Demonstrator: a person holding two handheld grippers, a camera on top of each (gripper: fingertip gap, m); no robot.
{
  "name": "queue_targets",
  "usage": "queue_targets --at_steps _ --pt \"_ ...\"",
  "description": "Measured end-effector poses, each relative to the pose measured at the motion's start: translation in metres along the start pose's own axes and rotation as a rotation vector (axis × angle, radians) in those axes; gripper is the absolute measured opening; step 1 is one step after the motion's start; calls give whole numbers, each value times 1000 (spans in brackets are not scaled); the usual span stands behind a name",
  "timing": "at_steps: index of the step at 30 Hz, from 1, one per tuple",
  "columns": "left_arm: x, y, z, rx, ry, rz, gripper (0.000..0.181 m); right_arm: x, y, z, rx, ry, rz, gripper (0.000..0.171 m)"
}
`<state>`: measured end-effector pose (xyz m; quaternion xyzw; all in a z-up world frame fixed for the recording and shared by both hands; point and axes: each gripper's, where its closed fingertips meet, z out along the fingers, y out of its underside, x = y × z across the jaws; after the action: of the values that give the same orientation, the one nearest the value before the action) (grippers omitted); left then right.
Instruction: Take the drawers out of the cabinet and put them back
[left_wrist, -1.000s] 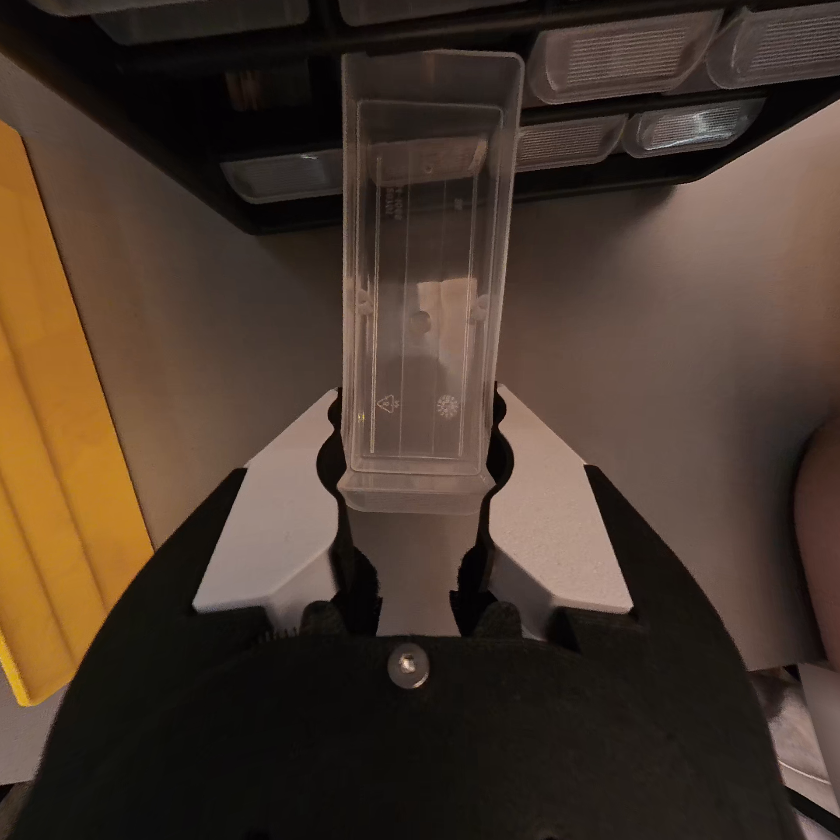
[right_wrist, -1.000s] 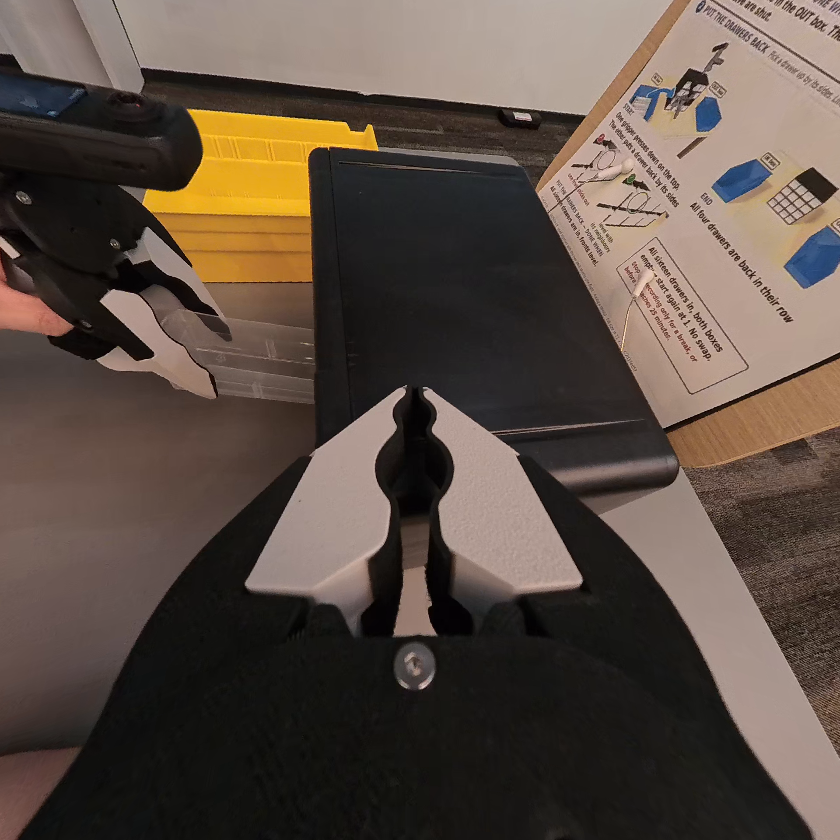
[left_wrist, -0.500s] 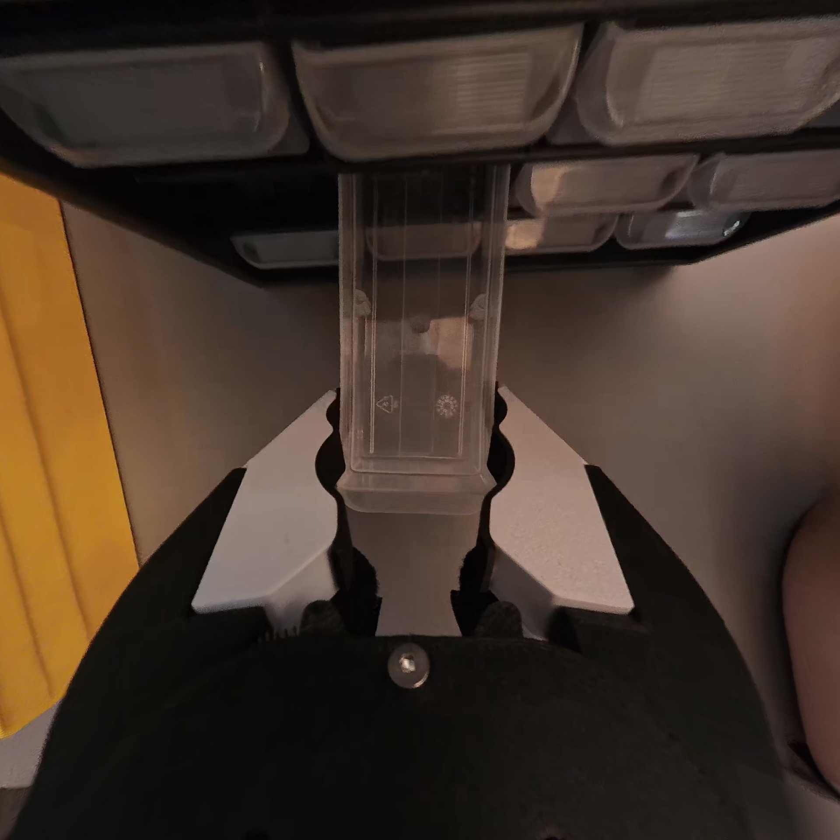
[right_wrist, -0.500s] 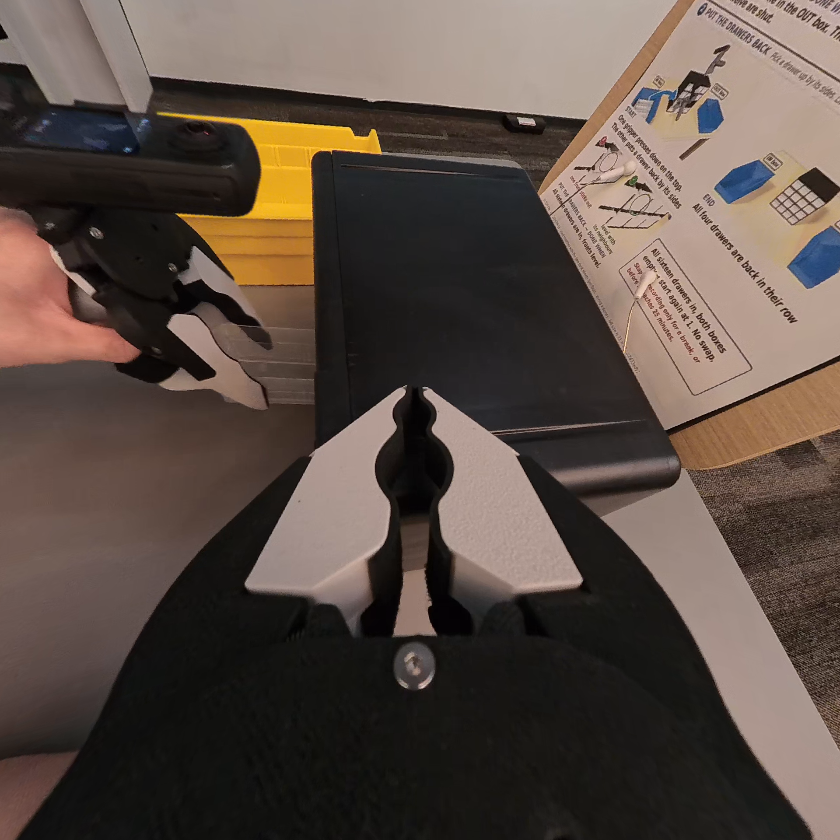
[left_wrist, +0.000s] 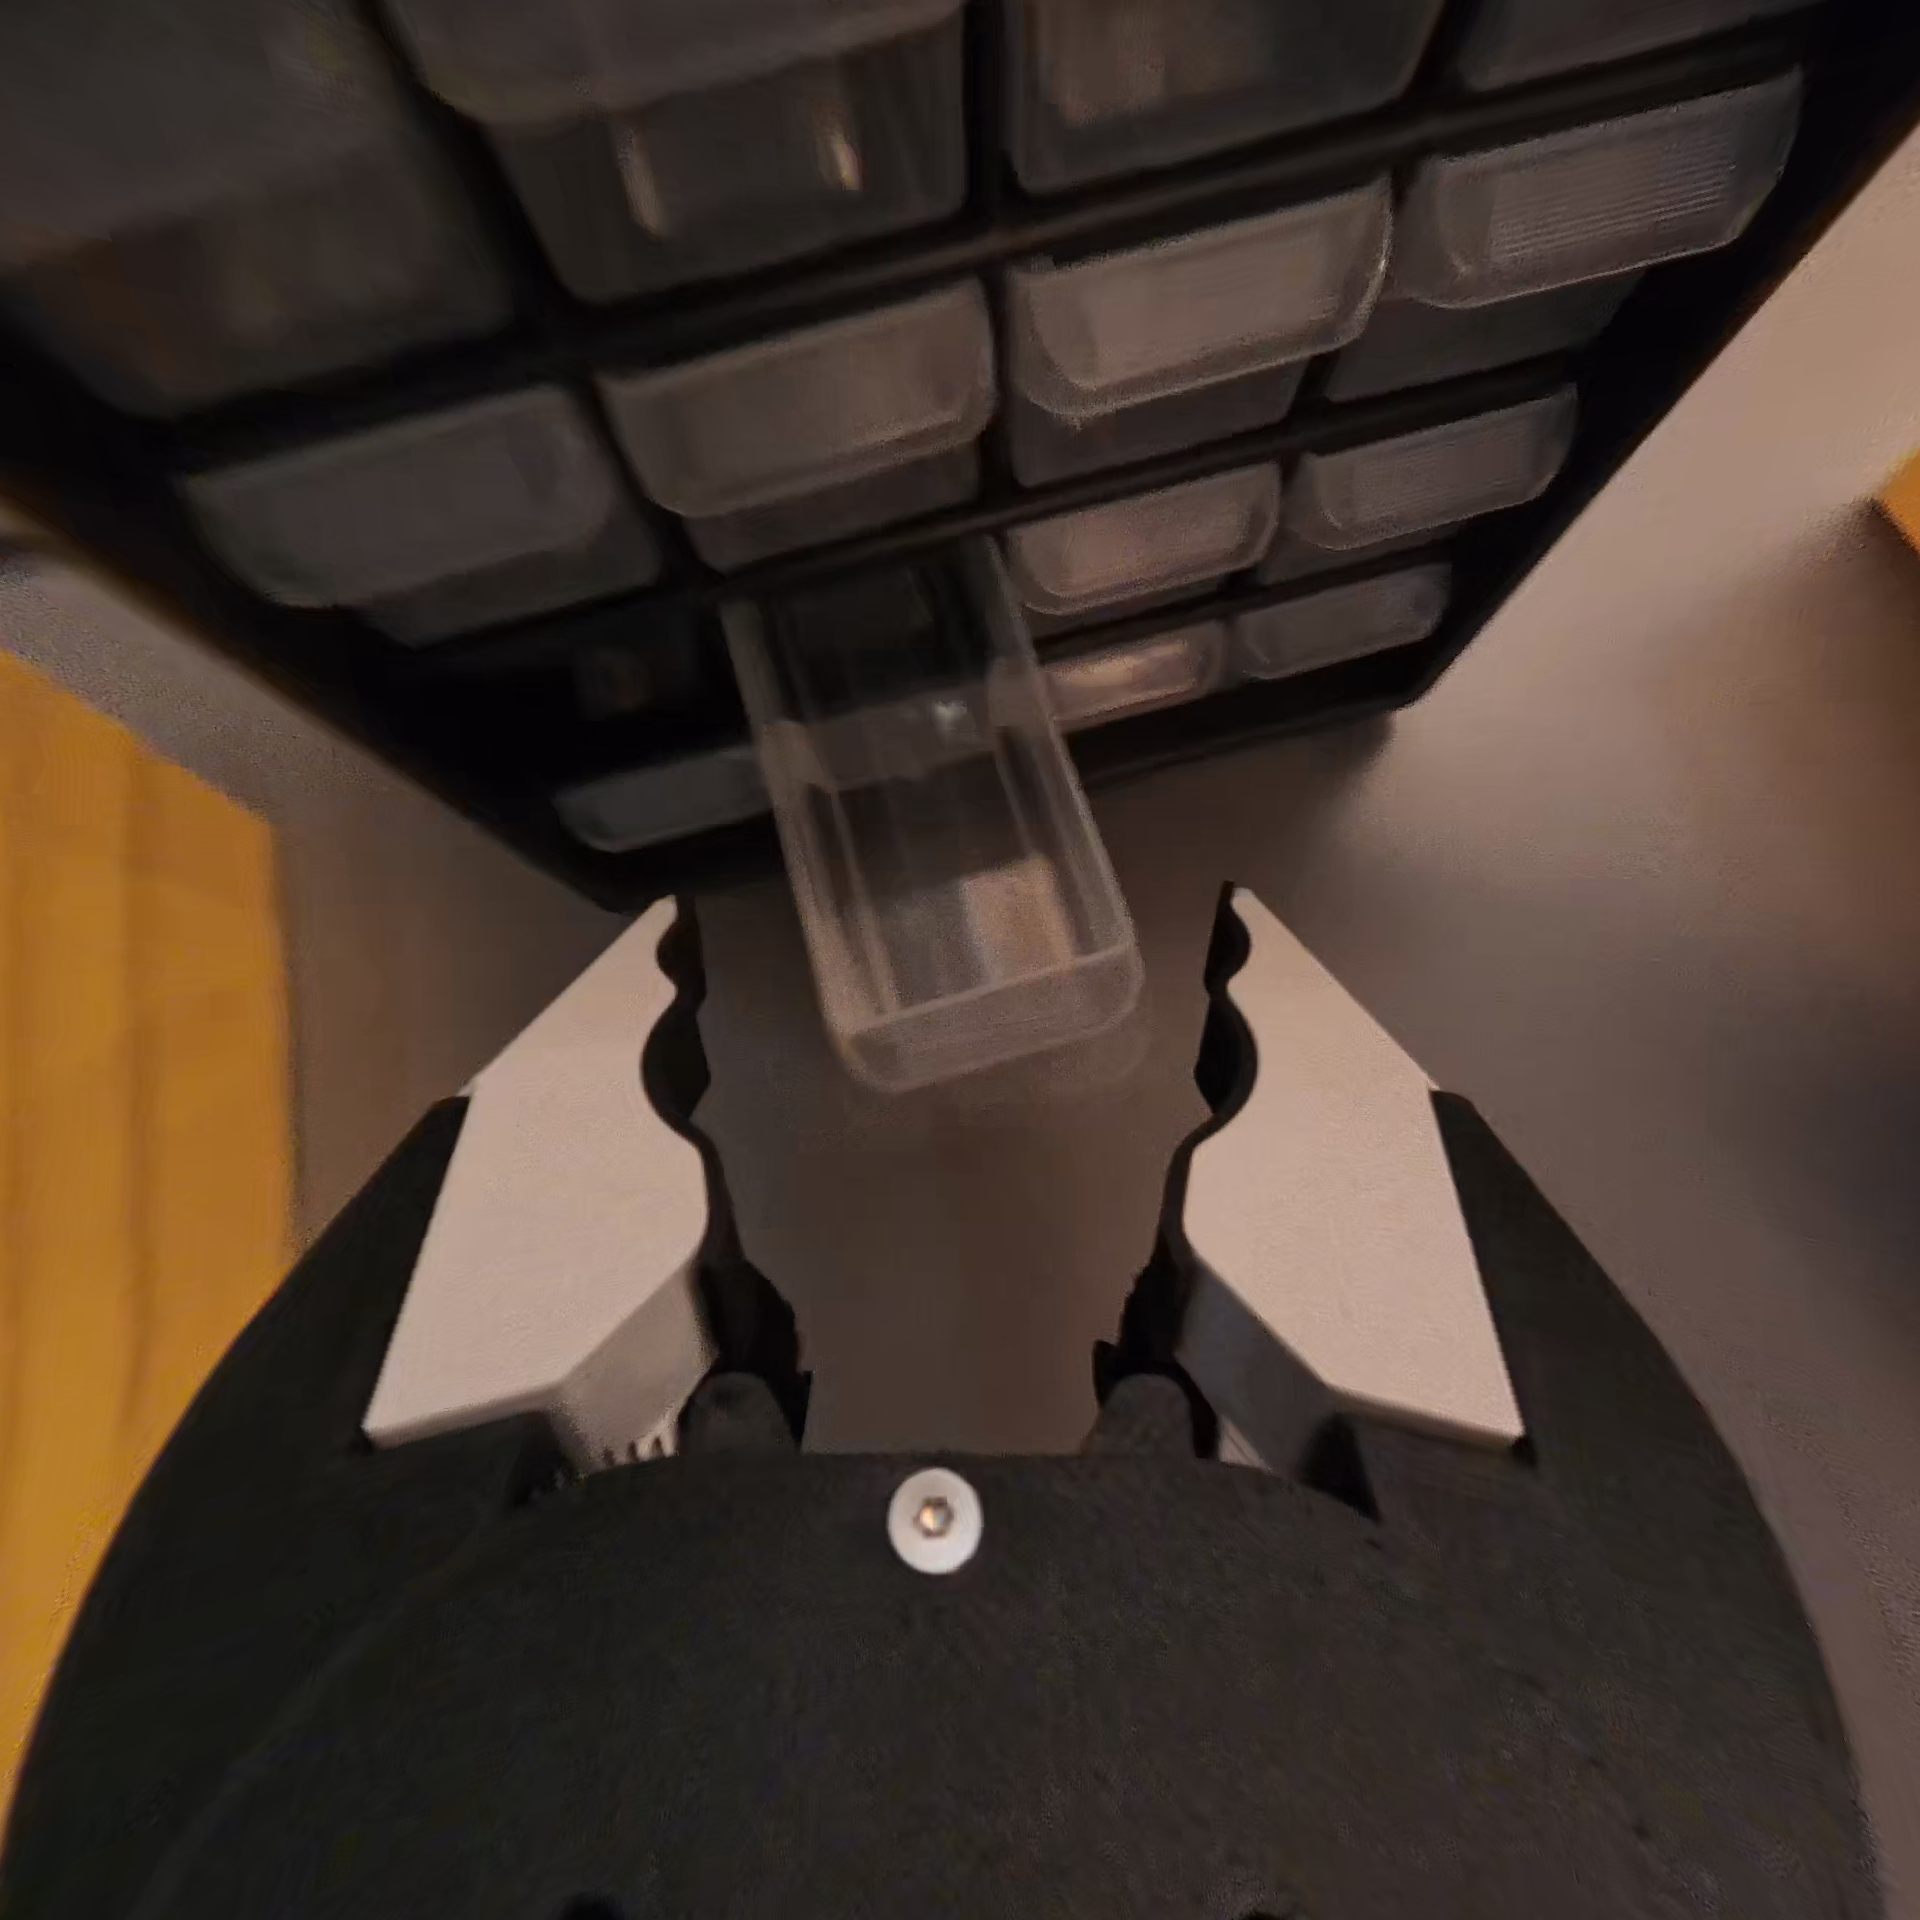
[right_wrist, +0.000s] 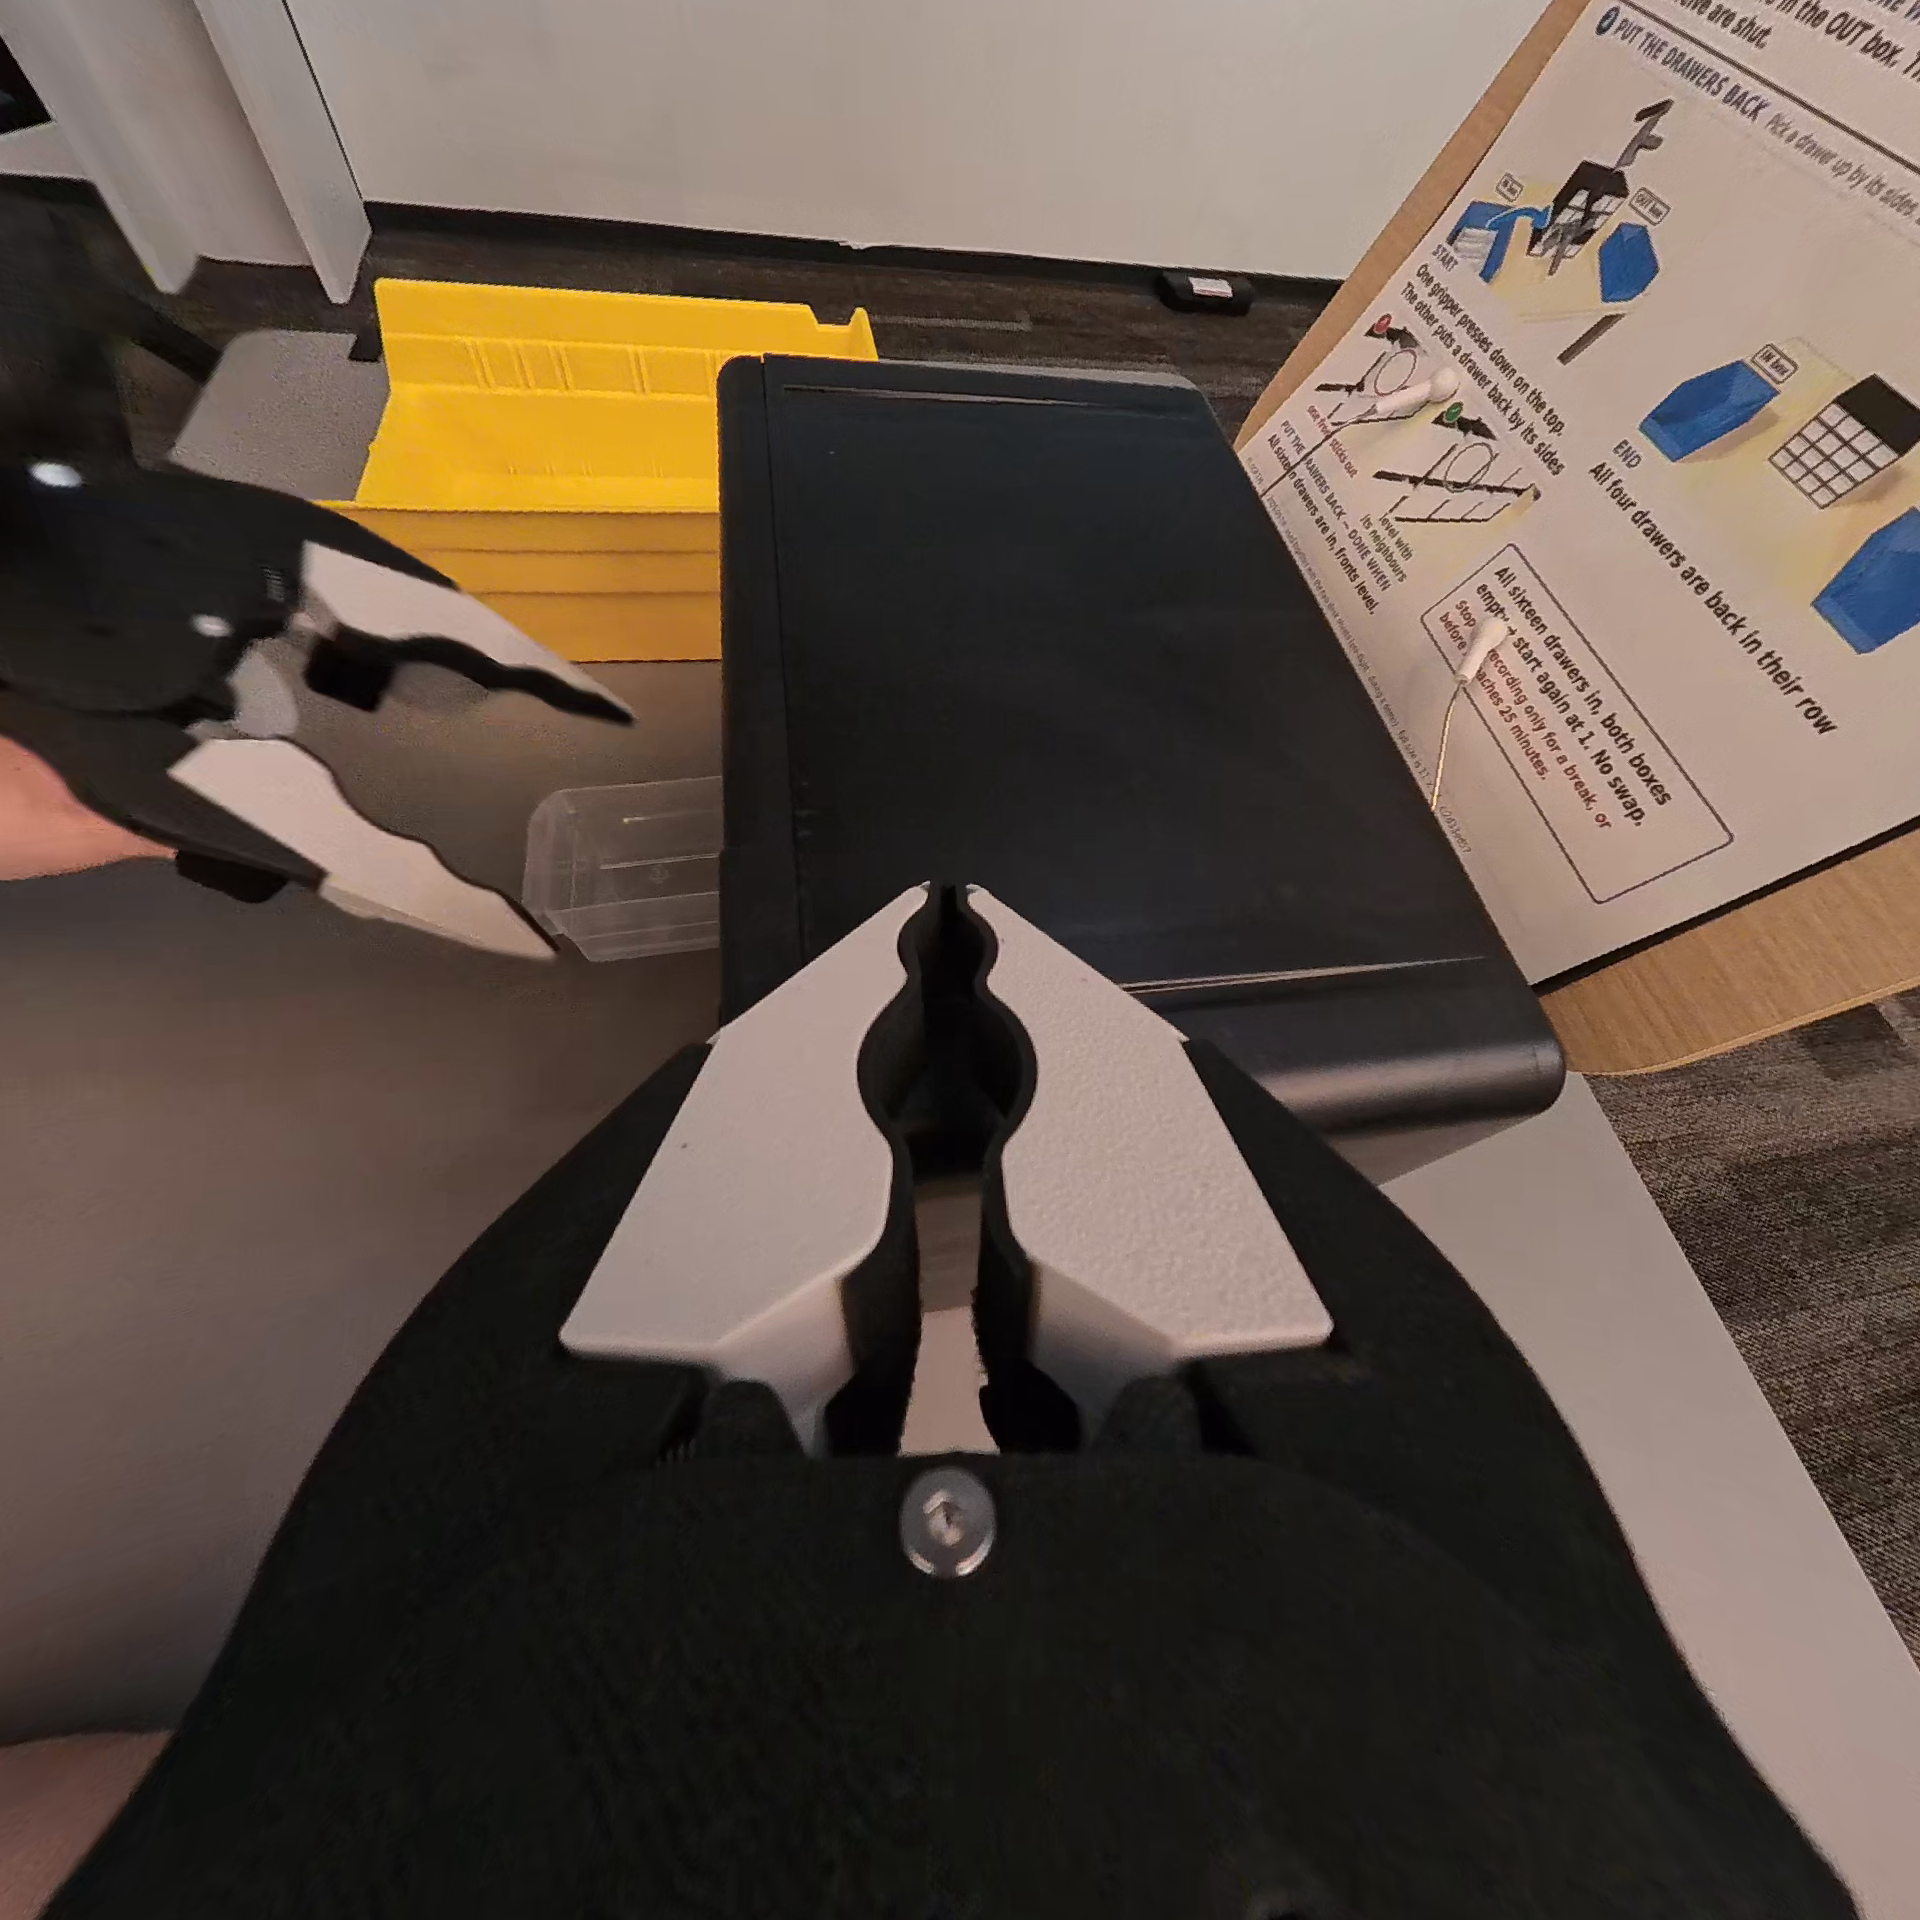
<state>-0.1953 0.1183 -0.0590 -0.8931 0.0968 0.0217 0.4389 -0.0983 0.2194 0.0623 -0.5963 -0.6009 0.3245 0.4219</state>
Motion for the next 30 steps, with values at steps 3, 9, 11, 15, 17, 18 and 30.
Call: queue_targets --at_steps 3,9,11,15,17,18,30 --pt "-11 -5 -30 249 -122 98 89 0 0 0 3 -2 2 0" --pt "-9 42 -20 281 -126 114 48 0 0 0 -4 8 -3 0" --pt "1 43 -14 302 -91 108 18 0 0 0 -3 8 -1 0" --pt "15 27 -10 366 -78 115 0 0 0 0 3 -2 4 0" --pt "13 20 -5 368 -96 105 0 0 0 0 4 -6 4 0" --pt "13 16 -2 372 -95 96 0 0 0 0 5 -8 4 0" --pt "-4 -14 35 387 -122 33 0 0 0 0 23 -40 26 0"
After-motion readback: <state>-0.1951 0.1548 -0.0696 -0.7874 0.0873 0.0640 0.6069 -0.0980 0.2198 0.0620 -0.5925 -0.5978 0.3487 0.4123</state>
